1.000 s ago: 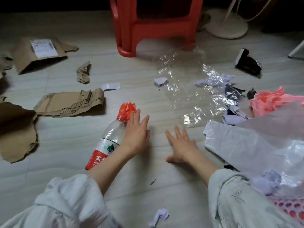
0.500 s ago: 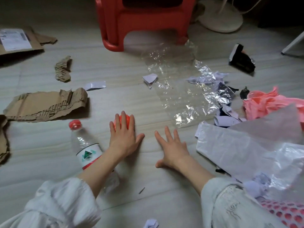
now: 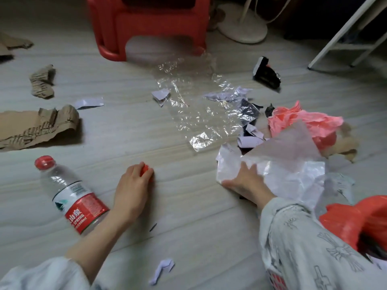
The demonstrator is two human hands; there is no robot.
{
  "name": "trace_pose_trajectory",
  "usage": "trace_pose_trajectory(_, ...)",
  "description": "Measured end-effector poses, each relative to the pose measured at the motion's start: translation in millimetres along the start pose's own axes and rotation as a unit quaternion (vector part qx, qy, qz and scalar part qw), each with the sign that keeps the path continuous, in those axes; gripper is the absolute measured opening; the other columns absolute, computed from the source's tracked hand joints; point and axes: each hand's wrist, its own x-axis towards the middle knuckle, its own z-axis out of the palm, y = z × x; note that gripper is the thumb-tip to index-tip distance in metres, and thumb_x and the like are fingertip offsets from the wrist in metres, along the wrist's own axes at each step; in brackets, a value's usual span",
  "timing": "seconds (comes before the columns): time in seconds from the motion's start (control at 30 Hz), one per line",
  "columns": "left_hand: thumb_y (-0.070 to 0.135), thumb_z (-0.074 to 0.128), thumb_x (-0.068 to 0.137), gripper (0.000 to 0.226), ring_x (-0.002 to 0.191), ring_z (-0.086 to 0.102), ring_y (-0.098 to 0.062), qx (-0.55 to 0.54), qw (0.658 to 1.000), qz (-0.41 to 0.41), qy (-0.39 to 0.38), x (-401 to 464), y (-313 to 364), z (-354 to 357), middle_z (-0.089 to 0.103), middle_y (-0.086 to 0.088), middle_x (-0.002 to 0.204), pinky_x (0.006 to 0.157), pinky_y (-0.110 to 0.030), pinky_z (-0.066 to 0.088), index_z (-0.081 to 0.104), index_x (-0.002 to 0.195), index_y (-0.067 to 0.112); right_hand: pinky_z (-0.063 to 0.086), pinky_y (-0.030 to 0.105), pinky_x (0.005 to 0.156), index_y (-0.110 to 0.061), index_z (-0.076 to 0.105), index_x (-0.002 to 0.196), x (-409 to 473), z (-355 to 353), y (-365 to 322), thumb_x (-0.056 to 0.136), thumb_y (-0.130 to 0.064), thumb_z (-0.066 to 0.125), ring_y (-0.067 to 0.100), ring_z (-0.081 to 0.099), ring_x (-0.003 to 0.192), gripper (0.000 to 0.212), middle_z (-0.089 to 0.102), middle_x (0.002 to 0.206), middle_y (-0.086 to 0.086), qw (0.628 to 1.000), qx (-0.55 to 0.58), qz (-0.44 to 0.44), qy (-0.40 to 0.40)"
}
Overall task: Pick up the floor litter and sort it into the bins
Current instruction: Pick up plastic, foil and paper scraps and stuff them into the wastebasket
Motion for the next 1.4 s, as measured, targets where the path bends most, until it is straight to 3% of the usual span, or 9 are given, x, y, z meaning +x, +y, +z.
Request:
trace_pose_trajectory(0.17, -0.011, 0.049, 0.079, 0.034, 0.100, 0.048, -0.034, -0.123, 0.991, -0.059, 0.002, -3, 13, -6, 0.055, -0.017, 0.103, 0.084, -0.038, 0.043, 0.066, 0.104, 0.003, 0.041, 0.040, 0.097, -0.010, 0.041, 0.131, -19, 17, -10, 0.094, -0.012, 0.040, 0.036, 0.047, 0.122, 0.037, 0.045, 0.135, 0.016, 0.995, -0.022, -0.071, 0.074)
trace_pose_trajectory(0.4, -0.014, 0.042, 0.081, 0.046, 0.108, 0.051, -0.032, -0.258, 0.959, -0.112, 0.039, -24, 39, -14, 0.052, -0.016, 0.121, 0.096, -0.032, 0.038, 0.056, 0.122, 0.002, 0.041, 0.035, 0.076, -0.003, 0.063, 0.101, -62, 17, -35, 0.087, -0.004, 0.045, 0.038, 0.055, 0.103, 0.022, 0.063, 0.107, 0.022, 0.966, 0.204, -0.129, 0.098)
trace_pose_trajectory(0.53, -0.004, 0.043, 0.083, 0.054, 0.103, 0.039, -0.019, -0.304, 0.950, -0.060, 0.035, -37, 59, -47, 0.044, -0.010, 0.129, 0.092, -0.021, 0.026, 0.043, 0.134, 0.014, 0.041, 0.028, 0.073, -0.010, 0.062, 0.093, -90, -3, -65, 0.087, -0.005, 0.046, 0.026, 0.057, 0.091, 0.017, 0.064, 0.094, 0.011, 0.902, 0.409, -0.136, 0.028)
trace_pose_trajectory(0.67, 0.052, 0.058, 0.066, 0.096, 0.120, 0.031, -0.021, -0.318, 0.947, -0.042, -0.037, -45, 66, -76, 0.035, -0.002, 0.142, 0.095, -0.028, 0.026, 0.013, 0.147, 0.027, 0.054, 0.043, 0.087, -0.003, 0.061, 0.106, -120, -18, -78, 0.079, -0.003, 0.049, 0.028, 0.065, 0.095, 0.030, 0.068, 0.099, 0.015, 0.818, 0.545, -0.151, -0.103)
trace_pose_trajectory(0.77, 0.041, 0.073, 0.073, 0.104, 0.117, 0.038, -0.023, -0.344, 0.934, -0.081, -0.051, -48, 65, -83, 0.050, -0.002, 0.121, 0.094, -0.031, 0.033, 0.002, 0.148, 0.027, 0.054, 0.046, 0.087, 0.000, 0.058, 0.107, -134, -26, -81, 0.083, 0.007, 0.045, 0.027, 0.067, 0.086, 0.028, 0.067, 0.095, 0.017, 0.749, 0.617, -0.175, -0.165)
trace_pose_trajectory(0.87, 0.027, 0.070, 0.078, 0.080, 0.089, 0.058, -0.024, -0.359, 0.929, -0.086, -0.005, -54, 67, -90, 0.062, -0.003, 0.090, 0.079, -0.038, 0.050, 0.021, 0.142, 0.029, 0.057, 0.038, 0.080, -0.001, 0.056, 0.106, -146, -27, -81, 0.087, 0.009, 0.046, 0.019, 0.065, 0.074, 0.024, 0.065, 0.087, 0.012, 0.706, 0.658, -0.189, -0.182)
trace_pose_trajectory(1.0, 0.009, 0.057, 0.083, 0.050, 0.082, 0.061, -0.021, -0.336, 0.938, -0.084, 0.029, -60, 69, -92, 0.063, -0.001, 0.087, 0.072, -0.031, 0.048, 0.044, 0.128, 0.027, 0.057, 0.030, 0.075, 0.004, 0.055, 0.112, -155, -15, -80, 0.087, 0.000, 0.055, 0.023, 0.063, 0.090, 0.026, 0.061, 0.102, 0.016, 0.749, 0.626, -0.178, -0.128)
trace_pose_trajectory(1.2, -0.006, 0.045, 0.081, 0.053, 0.084, 0.058, -0.031, -0.292, 0.945, -0.115, 0.086, -66, 41, -80, 0.059, -0.009, 0.086, 0.077, -0.034, 0.045, 0.048, 0.129, 0.015, 0.037, 0.034, 0.101, -0.014, 0.043, 0.134, -157, 38, -50, 0.090, -0.030, 0.055, 0.025, 0.045, 0.123, 0.049, 0.046, 0.133, 0.008, 0.925, 0.297, -0.236, 0.015)
trace_pose_trajectory(1.4, -0.003, 0.045, 0.083, 0.050, 0.102, 0.054, -0.029, -0.252, 0.951, -0.134, 0.115, -74, 23, -64, 0.055, -0.017, 0.116, 0.085, -0.024, 0.036, 0.051, 0.128, 0.016, 0.031, 0.042, 0.108, -0.026, 0.022, 0.147, -171, 98, -51, 0.089, -0.038, 0.055, 0.029, 0.021, 0.138, 0.068, 0.014, 0.155, 0.008, 0.929, 0.041, -0.366, 0.041)
